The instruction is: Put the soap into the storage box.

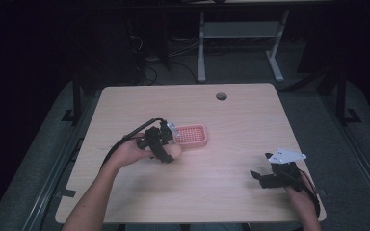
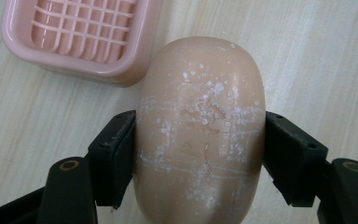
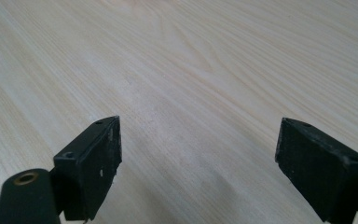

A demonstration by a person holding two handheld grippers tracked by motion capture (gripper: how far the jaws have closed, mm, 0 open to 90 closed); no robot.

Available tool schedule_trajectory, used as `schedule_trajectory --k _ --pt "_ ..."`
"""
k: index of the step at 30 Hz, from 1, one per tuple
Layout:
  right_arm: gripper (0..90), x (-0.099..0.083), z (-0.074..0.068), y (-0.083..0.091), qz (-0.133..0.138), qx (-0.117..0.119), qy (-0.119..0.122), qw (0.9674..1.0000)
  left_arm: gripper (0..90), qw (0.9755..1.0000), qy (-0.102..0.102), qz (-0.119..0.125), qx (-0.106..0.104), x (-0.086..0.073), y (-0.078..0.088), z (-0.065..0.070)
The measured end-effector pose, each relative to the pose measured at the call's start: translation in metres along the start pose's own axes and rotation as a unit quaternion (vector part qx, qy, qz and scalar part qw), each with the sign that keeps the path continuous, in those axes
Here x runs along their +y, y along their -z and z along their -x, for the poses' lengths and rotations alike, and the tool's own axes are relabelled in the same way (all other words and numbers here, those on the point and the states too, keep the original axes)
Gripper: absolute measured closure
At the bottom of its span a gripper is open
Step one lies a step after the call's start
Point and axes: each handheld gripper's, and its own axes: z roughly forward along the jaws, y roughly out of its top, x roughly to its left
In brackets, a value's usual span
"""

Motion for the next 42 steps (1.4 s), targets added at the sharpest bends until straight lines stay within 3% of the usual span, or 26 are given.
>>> schedule_trajectory --k 42 --pt "13.8 0.001 -0.002 0.001 0.001 -0.003 -0.001 1.0 31.3 0.9998 -0.015 -0.011 0.0 0.044 0.0 -0.028"
